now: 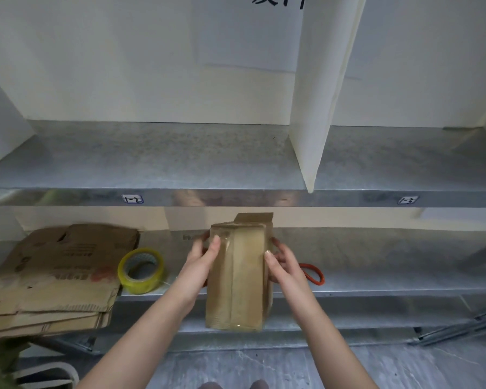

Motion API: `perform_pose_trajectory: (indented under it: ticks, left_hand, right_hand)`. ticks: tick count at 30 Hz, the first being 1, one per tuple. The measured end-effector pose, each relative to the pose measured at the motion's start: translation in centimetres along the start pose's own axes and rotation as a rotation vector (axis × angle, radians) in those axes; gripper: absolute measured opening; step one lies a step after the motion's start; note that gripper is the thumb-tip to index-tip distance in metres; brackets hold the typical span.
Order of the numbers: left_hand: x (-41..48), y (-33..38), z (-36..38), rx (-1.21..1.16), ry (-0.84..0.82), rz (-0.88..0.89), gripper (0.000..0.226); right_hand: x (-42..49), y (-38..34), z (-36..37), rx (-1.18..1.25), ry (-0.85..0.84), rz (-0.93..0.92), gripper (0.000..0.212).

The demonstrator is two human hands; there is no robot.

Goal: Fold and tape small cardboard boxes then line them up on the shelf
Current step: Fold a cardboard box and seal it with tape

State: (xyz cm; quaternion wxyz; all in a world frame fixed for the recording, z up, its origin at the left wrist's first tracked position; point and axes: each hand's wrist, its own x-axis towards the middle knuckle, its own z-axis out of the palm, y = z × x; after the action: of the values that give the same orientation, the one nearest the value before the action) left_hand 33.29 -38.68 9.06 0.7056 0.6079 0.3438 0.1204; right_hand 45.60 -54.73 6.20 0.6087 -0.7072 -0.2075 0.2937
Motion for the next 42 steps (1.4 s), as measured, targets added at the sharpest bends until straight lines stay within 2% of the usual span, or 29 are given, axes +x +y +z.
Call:
perform_pose_trajectory:
  ticks: [4, 7, 9, 12, 15, 18, 21, 25, 28, 32, 35, 38, 40, 42]
  left_hand:
    - [-1.5, 1.1, 0.2, -0.111, 0.007, 0.034, 0.054]
    - [-2.0, 1.1, 0.3, -0.098, 0.063, 0.094, 0.058]
    - [-2.3, 1.1, 0.2, -0.164, 0.015, 0.1, 0.064]
    - [-2.6, 0.9, -0.1, -0.208, -0.067, 0.129, 0.076]
    - [-2.5, 0.0, -0.2, -0.244, -0.075, 0.153, 0.077]
    - [-1.9, -1.8, -0.1, -0.13, -0.022, 0.137, 0.078]
    - [-0.7, -4.2, -0.2, -0.018, 0.021, 0.186, 0.065]
    - [0.9, -6.9, -0.7, -0.006, 0.0, 0.178, 0.066]
    - [1.6, -9.1, -1.1, -0.003, 0.009, 0.108, 0.072]
    - [2.4, -11.6, -1.4, 0.214, 0.058, 0.11, 0.034]
    - [3.4, -12.2, -1.9, 0.331, 0.064, 0.138, 0.022]
    - [4.6, -11.5, -3.3, 0.495, 0.017, 0.17, 0.046]
    - [5.1, -10.6, -5.1, 0.81, -0.025, 0.235, 0.065]
    - [5.4, -9.9, -7.2, 1.16, -0.049, 0.324, 0.074]
  right_hand:
    - [-0.7, -1.1, 0.6, -0.022, -0.019, 0.066, 0.071]
    - [-1.2, -1.8, 1.1, 0.078, -0.046, 0.074, 0.065]
    - [-1.2, -2.1, 0.9, 0.106, -0.05, 0.062, 0.068]
    - [-1.4, -2.2, 0.2, 0.028, -0.14, 0.003, 0.082]
    - [-1.8, -1.4, 0.1, -0.027, -0.157, -0.056, 0.077]
    - [-1.6, 0.0, 0.4, -0.14, -0.051, -0.124, 0.077]
    - [-1.0, 2.3, 0.8, -0.258, -0.027, -0.156, 0.095]
    - [0.0, 5.0, 1.4, -0.323, 0.039, -0.145, 0.086]
    - [0.7, 6.7, 2.0, -0.293, 0.001, -0.105, 0.086]
    - [1.4, 9.1, 2.6, -0.263, -0.101, 0.01, 0.103]
    - [2.3, 10.2, 3.3, -0.293, -0.044, 0.046, 0.119]
    - [3.4, 10.8, 4.0, -0.306, 0.089, 0.016, 0.11]
    - [3.8, 11.1, 4.0, -0.294, 0.114, 0.026, 0.102]
    - [3.8, 11.4, 3.8, -0.306, 0.121, 0.039, 0.094]
